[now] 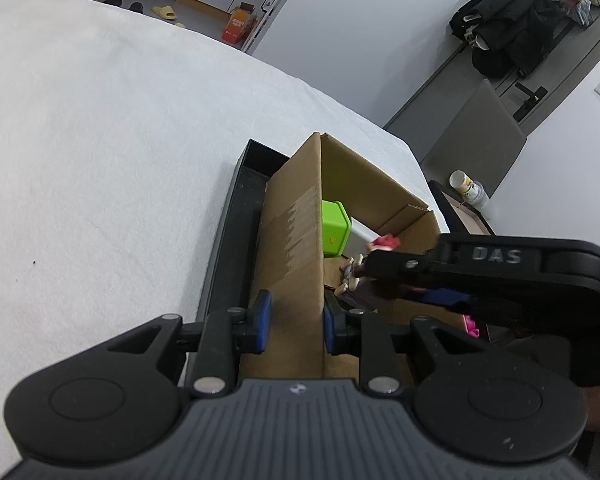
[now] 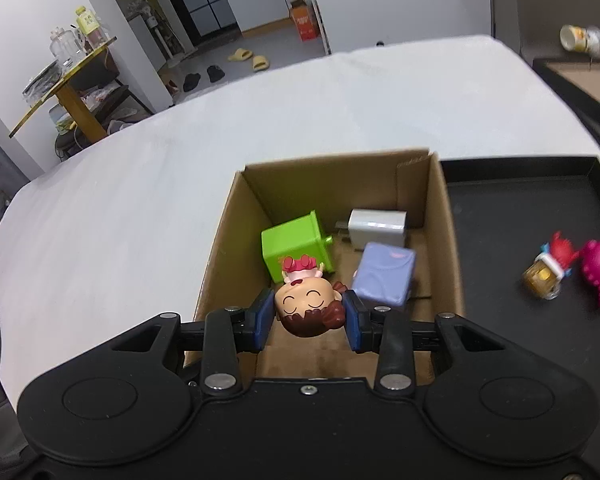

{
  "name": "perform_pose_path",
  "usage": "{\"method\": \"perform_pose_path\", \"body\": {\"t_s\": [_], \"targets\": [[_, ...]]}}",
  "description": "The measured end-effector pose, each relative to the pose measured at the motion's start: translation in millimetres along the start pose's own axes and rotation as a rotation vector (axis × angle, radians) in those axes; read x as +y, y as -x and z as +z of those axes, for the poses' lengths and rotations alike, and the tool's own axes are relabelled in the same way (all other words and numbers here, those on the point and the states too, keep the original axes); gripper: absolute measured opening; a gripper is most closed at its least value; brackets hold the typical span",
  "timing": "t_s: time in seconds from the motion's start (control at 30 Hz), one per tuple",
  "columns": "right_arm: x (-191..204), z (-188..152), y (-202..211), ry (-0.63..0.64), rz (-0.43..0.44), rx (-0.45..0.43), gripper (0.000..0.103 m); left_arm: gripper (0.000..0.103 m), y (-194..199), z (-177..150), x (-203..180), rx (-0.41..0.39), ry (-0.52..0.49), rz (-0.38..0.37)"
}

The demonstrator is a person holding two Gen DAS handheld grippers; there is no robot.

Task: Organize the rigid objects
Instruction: 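Lift the doll with the right gripper and lower it into the box, then move the right gripper to the red crab figurine and grasp it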

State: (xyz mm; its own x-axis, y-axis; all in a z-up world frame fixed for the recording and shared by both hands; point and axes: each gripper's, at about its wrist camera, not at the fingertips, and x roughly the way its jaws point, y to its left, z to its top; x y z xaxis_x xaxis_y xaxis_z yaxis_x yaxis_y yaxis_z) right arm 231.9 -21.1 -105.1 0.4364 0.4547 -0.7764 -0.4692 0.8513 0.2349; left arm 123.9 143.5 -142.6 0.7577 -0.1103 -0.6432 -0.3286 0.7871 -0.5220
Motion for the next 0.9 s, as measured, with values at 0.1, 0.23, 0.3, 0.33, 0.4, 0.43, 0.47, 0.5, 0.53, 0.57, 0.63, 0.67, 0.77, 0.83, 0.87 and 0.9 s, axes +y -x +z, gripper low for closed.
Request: {"method": "perform_pose_path", "body": {"t_s": [0.1, 0.23, 0.3, 0.33, 0.4, 0.43, 0.47, 0.5, 0.53, 0.57, 0.63, 0.67, 0.77, 0.83, 0.87, 0.9], "targets": [[0.1, -0.8, -9.5, -0.027, 0.011, 0.025, 0.036, 0.025, 0.0, 0.1, 0.4, 0.002, 0.003, -0.003], [0.7, -2.8, -18.4, -0.056, 0.023, 0.048, 0.036, 0.025, 0.4, 1.3, 2.0, 0.005, 0.008, -0.006], [1.0, -3.5, -24.0, -0.069, 0.024, 0.055, 0.036, 0.025, 0.3, 1.5, 2.3, 0.006, 0.008, -0.007], [1.0, -4.0, -26.4, -0.072, 0.022, 0.057, 0.036, 0.025, 0.2, 1.5, 2.3, 0.006, 0.008, -0.007], [1.6, -4.9, -32.4, -0.069, 0.017, 0.066, 0.036, 0.025, 0.5, 1.9, 2.2, 0.007, 0.010, -0.008], [1.9, -5.2, -34.9, -0.069, 0.015, 0.071, 0.036, 0.025, 0.4, 2.1, 2.1, 0.007, 0.010, -0.008], [1.9, -5.5, -37.4, -0.071, 0.017, 0.079, 0.037, 0.025, 0.5, 1.9, 1.8, 0.008, 0.011, -0.008], [2.2, -5.8, -39.7, -0.073, 0.022, 0.086, 0.038, 0.025, 0.5, 1.9, 1.4, 0.008, 0.011, -0.009], [3.1, -5.3, -41.5, -0.077, 0.028, 0.091, 0.038, 0.025, 0.5, 2.0, 2.1, 0.007, 0.011, -0.007], [2.5, -5.4, -42.1, -0.085, 0.034, 0.093, 0.038, 0.025, 0.5, 2.0, 2.3, 0.007, 0.015, -0.010], [2.3, -6.6, -39.6, -0.086, 0.031, 0.090, 0.040, 0.025, 0.3, 1.8, 2.0, 0.007, 0.015, -0.010], [1.5, -7.2, -37.5, -0.085, 0.034, 0.089, 0.040, 0.025, 0.2, 1.6, 1.8, 0.006, 0.014, -0.010], [-1.6, -8.0, -30.5, -0.082, 0.034, 0.081, 0.040, 0.025, -0.3, 1.0, 1.9, 0.006, 0.015, -0.010], [-4.0, -9.0, -23.8, -0.077, 0.028, 0.074, 0.039, 0.025, -0.3, 1.1, 2.1, 0.007, 0.015, -0.010], [-6.4, -8.8, -20.2, -0.078, 0.028, 0.070, 0.039, 0.025, -0.4, 1.0, 1.7, 0.007, 0.015, -0.009], [-7.1, -8.1, -16.9, -0.078, 0.028, 0.065, 0.039, 0.025, -0.5, 0.9, 1.2, 0.007, 0.014, -0.009]]}}
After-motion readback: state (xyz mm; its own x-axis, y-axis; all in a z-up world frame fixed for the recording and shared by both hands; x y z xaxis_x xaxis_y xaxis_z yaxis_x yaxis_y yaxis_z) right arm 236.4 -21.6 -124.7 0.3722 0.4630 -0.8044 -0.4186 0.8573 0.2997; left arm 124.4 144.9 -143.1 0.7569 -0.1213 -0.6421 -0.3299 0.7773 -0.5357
